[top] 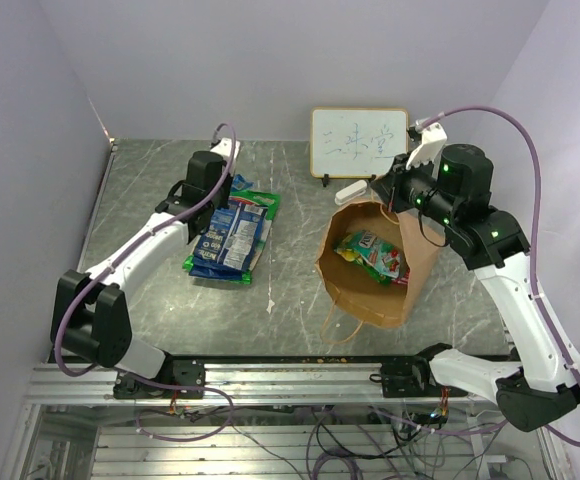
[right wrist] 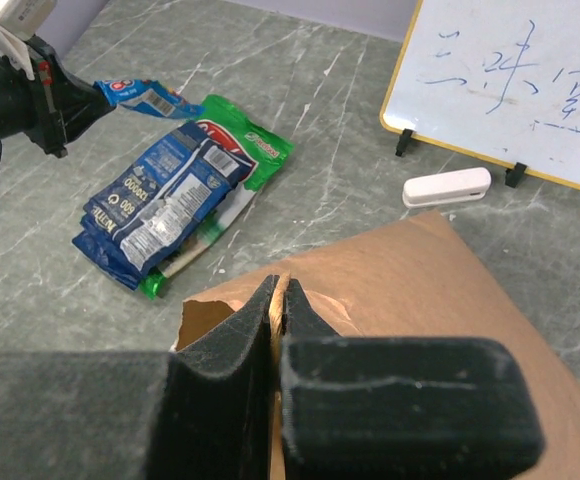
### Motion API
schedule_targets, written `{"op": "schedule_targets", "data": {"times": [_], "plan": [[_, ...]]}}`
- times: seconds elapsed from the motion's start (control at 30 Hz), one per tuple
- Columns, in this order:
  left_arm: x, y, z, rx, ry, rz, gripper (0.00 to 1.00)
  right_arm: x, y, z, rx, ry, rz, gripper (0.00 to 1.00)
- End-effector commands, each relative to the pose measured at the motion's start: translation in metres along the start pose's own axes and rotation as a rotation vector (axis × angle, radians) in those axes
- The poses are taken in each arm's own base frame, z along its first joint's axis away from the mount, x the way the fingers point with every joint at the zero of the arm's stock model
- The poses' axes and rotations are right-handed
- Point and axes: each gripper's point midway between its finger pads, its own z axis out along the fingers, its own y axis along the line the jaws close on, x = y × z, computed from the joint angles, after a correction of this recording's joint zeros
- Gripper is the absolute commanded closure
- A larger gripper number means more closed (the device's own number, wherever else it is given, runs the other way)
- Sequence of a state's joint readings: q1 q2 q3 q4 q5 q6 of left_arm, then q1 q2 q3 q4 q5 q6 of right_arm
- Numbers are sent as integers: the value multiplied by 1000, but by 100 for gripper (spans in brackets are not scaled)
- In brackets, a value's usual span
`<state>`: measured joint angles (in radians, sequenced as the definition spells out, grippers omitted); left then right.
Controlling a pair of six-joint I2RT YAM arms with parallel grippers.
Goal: Take the snacks out of the paper bag
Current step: Place the snack at the center of the board.
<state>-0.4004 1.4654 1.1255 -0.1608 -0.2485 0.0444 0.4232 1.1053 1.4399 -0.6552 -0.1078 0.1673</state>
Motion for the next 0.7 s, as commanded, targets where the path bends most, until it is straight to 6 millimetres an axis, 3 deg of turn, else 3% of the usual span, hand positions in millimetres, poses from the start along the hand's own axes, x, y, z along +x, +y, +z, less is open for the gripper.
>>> {"op": "schedule_targets", "data": {"times": [0.0, 0.1, 0.17, 0.27, 0.37, 0.53, 0.67], "plan": [[-20, 21, -13, -107, -55, -130, 93, -8, 5, -6, -20, -38, -10, 100], [-12, 36, -14, -170, 23, -276, 93, -8, 7, -6, -29, -37, -6, 100], [-7, 39, -11, -110, 86, -385, 93, -7, 9, -5, -35, -34, -6, 100], [-24, 11, -8, 184, 82, -507, 93, -6, 12, -4, -45, -31, -4, 100], [-39, -5, -3, 338, 81, -561, 93, -5, 14, -4, -53, -30, -2, 100], [-28, -29, 27, 525, 274, -684, 93, -6, 15, -6, -56, -32, -1, 100], [-12, -37, 55, 526, 386, -745, 93, -5, 13, -8, -46, -32, -3, 100]]}}
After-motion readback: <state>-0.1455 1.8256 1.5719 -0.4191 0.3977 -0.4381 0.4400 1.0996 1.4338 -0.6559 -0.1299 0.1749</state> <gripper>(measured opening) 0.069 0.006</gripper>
